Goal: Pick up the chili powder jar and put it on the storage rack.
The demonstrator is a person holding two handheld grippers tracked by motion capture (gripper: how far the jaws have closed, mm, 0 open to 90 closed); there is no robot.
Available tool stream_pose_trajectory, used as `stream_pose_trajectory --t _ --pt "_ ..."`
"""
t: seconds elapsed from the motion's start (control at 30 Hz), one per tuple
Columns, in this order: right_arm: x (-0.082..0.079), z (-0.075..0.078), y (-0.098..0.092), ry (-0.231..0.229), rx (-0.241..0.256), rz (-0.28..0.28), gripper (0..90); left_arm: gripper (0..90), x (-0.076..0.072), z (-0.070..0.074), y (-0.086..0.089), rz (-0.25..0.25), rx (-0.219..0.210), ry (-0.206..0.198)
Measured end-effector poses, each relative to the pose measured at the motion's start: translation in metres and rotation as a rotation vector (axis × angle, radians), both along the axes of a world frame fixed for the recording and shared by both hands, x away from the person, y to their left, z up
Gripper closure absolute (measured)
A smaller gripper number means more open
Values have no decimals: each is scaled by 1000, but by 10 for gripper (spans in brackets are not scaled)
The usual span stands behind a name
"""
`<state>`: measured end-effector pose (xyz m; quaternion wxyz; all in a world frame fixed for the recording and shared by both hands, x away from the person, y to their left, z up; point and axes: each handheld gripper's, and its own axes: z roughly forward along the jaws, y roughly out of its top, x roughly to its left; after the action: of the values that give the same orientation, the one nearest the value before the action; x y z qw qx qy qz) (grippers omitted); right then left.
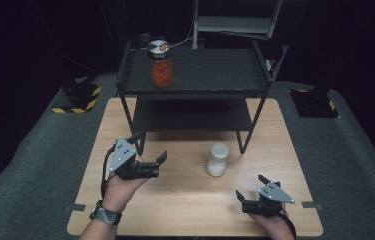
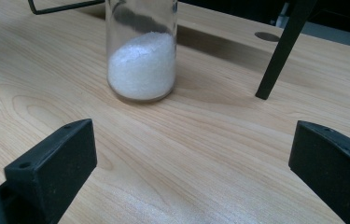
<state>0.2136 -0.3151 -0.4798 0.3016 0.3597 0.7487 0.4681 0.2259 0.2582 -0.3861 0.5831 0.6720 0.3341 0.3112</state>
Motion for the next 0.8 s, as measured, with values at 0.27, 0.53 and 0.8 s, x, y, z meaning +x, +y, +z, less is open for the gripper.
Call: stream_pose_trajectory --t 0.27,0.53,0.8 --pt "0 0 0 -1 -1 -1 1 4 -12 -36 -3 -6 21 18" --pt "-1 0 1 -5 -2 -4 1 7 -19 -65 -3 7 42 59" --pt "-2 0 3 -6 -9 -16 0 10 -21 -83 -2 2 55 149"
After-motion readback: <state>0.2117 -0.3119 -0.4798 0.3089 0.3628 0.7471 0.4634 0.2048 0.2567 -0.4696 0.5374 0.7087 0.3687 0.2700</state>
